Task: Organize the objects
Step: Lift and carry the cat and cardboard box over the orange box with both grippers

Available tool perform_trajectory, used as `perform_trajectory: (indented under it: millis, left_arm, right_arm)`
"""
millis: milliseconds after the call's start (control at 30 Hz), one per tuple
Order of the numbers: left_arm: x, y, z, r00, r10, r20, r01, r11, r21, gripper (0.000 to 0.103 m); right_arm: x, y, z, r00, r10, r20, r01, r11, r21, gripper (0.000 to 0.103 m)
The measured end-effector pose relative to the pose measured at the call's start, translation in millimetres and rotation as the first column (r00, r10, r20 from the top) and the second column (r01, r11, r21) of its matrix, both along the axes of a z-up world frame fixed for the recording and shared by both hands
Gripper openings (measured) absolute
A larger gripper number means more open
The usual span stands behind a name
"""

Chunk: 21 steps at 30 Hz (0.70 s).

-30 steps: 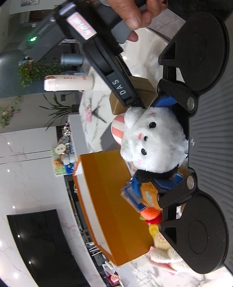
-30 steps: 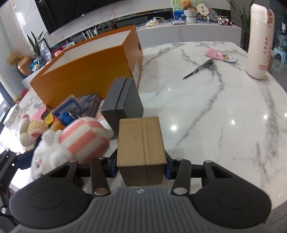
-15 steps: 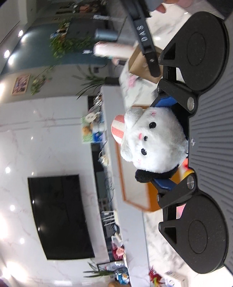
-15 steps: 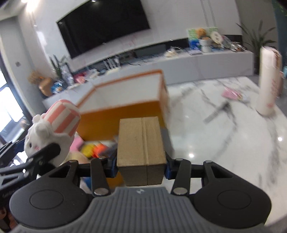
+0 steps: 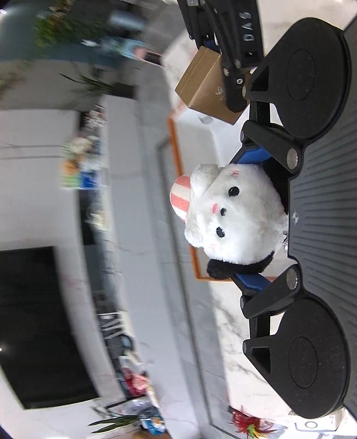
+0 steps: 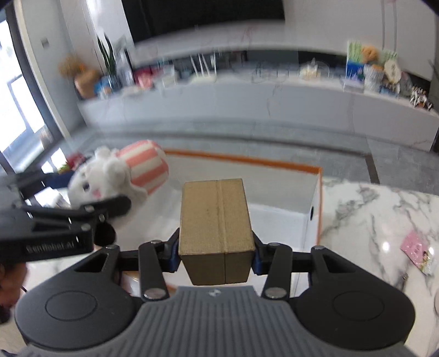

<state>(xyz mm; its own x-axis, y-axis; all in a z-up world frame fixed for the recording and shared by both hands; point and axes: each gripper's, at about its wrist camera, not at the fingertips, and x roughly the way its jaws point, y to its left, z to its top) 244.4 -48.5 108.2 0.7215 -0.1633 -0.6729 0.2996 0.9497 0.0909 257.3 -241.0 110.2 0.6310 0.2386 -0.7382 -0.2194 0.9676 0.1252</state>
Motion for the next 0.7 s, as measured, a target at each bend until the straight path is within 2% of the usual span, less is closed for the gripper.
perform_trajectory:
  millis: [133,267,367,533,700]
  left_arm:
    - [38,-6,-35,0.99,0.017,-0.141,-0.008,0.998,0.061,0.088]
    - [56,-19,-68,0.977,0.024,-0.212,0.011,0.987,0.162,0.088]
    - [68,-20,-86,0.959,0.039,-0.28,0.019,0.98,0.2,0.088]
    - [80,-20,-99,0.931,0.052,-0.36,0.036,0.971,0.235,0.089]
    - [89,-25,-106,0.921,0.048,-0.388,0.068,0.958,0.28,0.089]
  right_arm:
    - [45,10,-35,0.992,0.015,-0.121,-0.025,0.997,-0.075,0.049]
    - [71,16,-61,0.974,0.03,-0.226,-0.065,0.986,-0.152,0.049]
    - [84,17,-74,0.957,0.041,-0.286,-0.1,0.975,-0.197,0.049]
    - [95,19,-94,0.928,0.046,-0.37,-0.142,0.961,-0.239,0.049]
    - [100,17,-107,0.904,0.027,-0.426,-0.154,0.952,-0.265,0.048]
